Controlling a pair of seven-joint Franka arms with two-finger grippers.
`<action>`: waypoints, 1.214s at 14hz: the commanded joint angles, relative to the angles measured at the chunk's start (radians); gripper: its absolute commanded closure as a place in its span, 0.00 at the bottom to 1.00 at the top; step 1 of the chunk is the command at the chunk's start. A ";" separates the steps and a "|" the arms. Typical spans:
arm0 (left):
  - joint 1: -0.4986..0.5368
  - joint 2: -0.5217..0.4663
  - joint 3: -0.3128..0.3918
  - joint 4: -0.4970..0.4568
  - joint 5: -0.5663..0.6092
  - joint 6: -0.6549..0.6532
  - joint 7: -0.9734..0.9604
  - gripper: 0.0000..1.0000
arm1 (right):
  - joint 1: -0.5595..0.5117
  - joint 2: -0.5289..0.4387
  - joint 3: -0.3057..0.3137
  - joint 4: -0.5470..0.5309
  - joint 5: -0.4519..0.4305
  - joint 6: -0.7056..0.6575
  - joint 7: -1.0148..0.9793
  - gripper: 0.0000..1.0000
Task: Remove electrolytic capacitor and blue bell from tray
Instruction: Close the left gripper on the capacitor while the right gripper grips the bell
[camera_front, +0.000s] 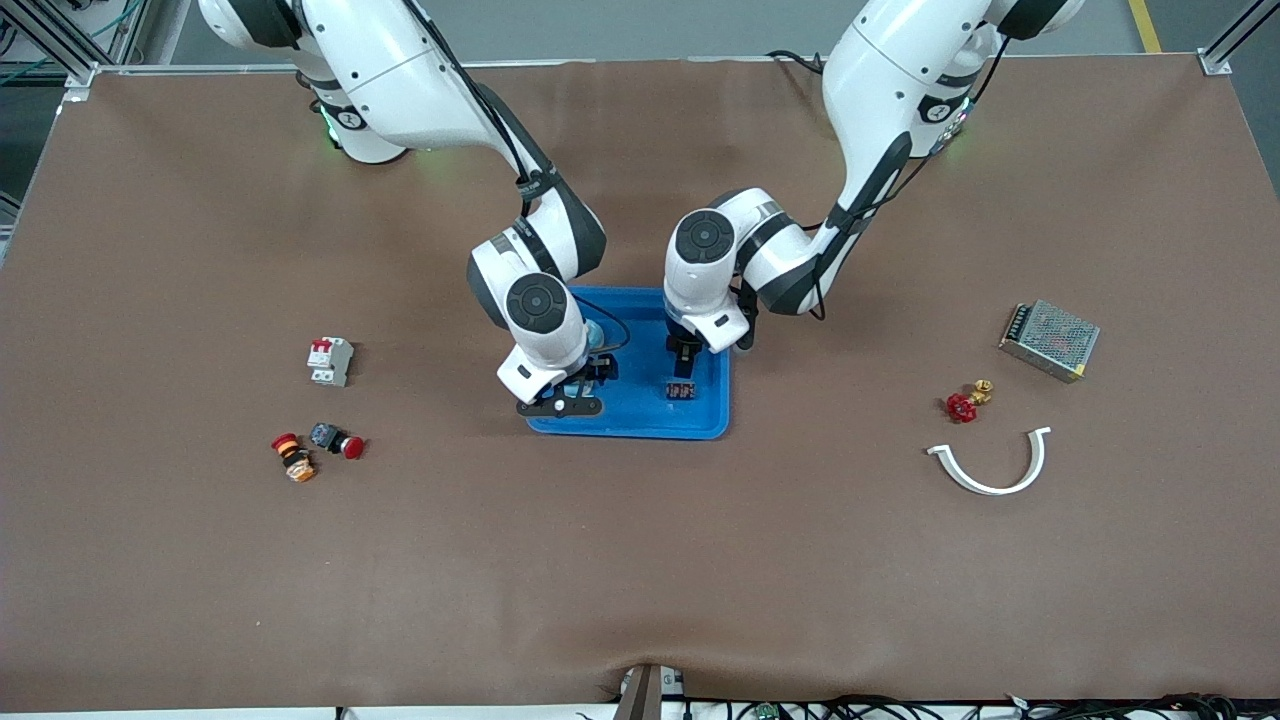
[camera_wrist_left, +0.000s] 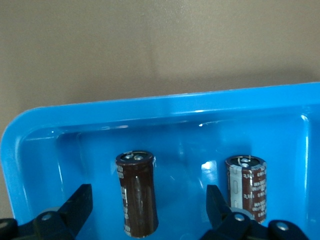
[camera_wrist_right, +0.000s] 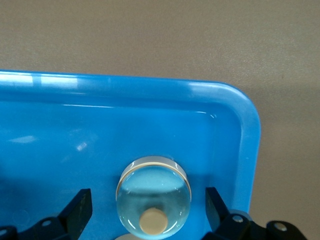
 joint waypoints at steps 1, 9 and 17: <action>-0.012 0.022 0.008 0.024 0.028 0.008 -0.035 0.00 | 0.009 0.005 -0.007 -0.006 0.016 0.017 -0.014 0.00; -0.012 0.043 0.009 0.043 0.074 0.008 -0.046 0.08 | 0.009 0.023 -0.007 -0.004 0.016 0.037 -0.014 0.00; -0.012 0.028 0.008 0.044 0.076 -0.007 -0.057 1.00 | 0.003 0.023 -0.007 -0.004 0.017 0.045 -0.025 0.57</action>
